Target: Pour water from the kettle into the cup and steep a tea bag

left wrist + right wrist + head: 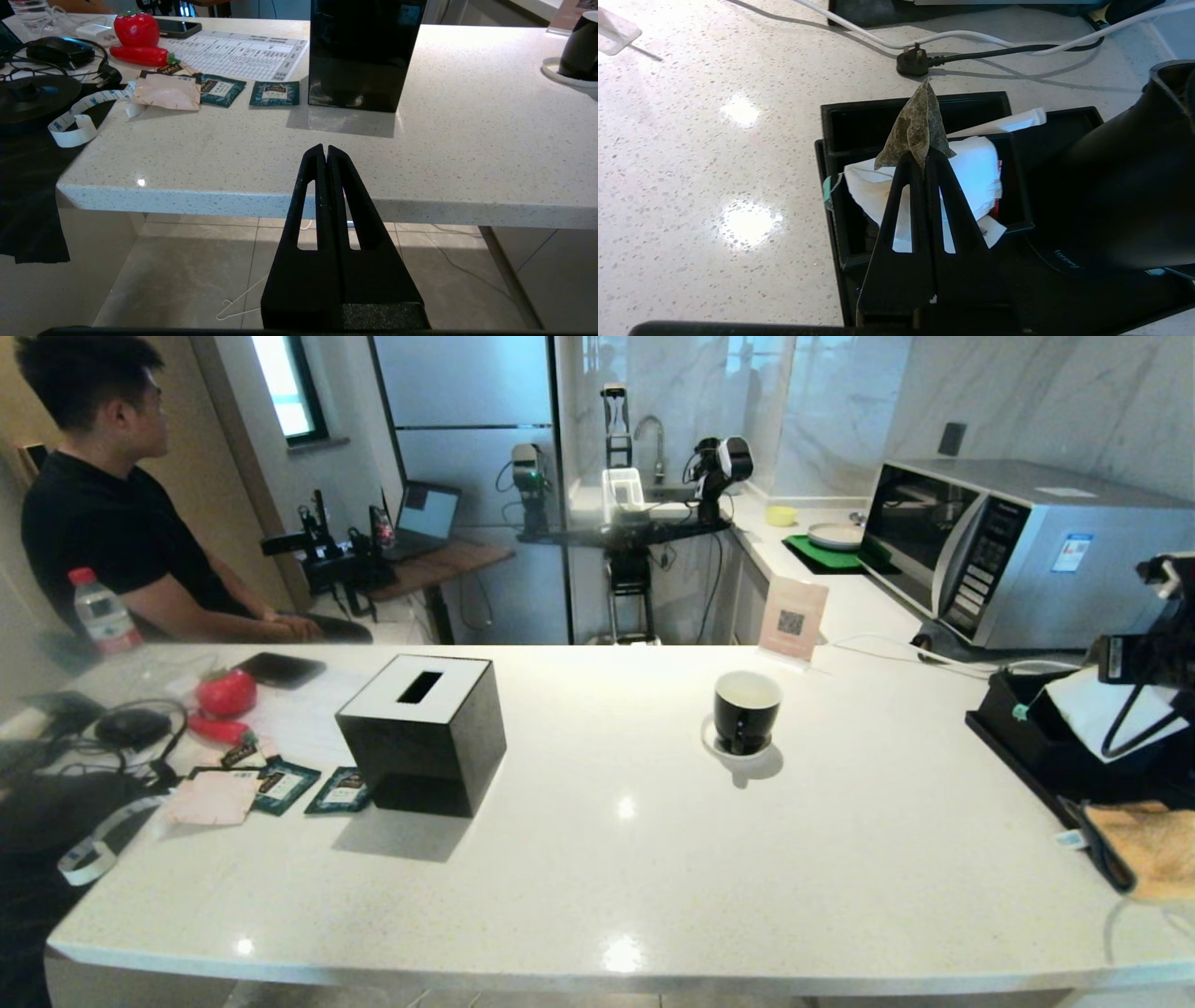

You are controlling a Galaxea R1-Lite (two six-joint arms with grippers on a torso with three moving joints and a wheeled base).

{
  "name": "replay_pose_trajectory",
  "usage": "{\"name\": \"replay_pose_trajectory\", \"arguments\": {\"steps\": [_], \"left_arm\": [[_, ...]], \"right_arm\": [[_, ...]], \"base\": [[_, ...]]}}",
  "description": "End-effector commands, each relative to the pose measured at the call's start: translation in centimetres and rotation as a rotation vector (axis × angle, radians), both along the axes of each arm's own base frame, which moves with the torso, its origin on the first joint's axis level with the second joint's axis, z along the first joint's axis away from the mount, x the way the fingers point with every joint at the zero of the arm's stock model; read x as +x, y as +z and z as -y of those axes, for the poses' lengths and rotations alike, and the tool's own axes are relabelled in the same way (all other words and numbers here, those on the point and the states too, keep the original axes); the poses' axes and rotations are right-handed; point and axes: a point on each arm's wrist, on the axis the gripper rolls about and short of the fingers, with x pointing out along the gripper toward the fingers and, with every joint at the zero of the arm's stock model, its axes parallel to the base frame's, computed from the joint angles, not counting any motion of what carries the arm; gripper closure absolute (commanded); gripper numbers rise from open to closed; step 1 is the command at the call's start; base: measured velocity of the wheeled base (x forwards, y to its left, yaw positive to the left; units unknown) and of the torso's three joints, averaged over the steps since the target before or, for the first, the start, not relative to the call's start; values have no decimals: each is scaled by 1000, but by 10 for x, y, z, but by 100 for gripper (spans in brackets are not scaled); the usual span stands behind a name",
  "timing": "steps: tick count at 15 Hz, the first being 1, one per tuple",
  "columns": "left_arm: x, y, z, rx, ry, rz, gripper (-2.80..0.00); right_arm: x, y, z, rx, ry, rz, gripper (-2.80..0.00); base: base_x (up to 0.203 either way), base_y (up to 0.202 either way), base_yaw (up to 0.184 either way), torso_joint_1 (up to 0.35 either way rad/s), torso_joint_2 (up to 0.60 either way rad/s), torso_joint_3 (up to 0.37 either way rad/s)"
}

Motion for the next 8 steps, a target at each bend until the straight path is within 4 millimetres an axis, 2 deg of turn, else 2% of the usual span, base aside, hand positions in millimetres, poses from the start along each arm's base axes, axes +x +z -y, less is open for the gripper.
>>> {"name": "replay_pose_trajectory", "arguments": {"steps": [1,6,8], "left_arm": [[0,0,0,-1,0,0,0],[0,0,0,-1,0,0,0],[0,0,0,-1,0,-1,0]], "right_arm": [[-4,-5,-6,-2,10,4,0],[-4,-4,-24,-17,52,45,0],[-4,0,-25,-22,53,57,0]], "base": [[0,0,0,0,0,0],[0,0,0,0,0,0],[0,0,0,0,0,0]]}}
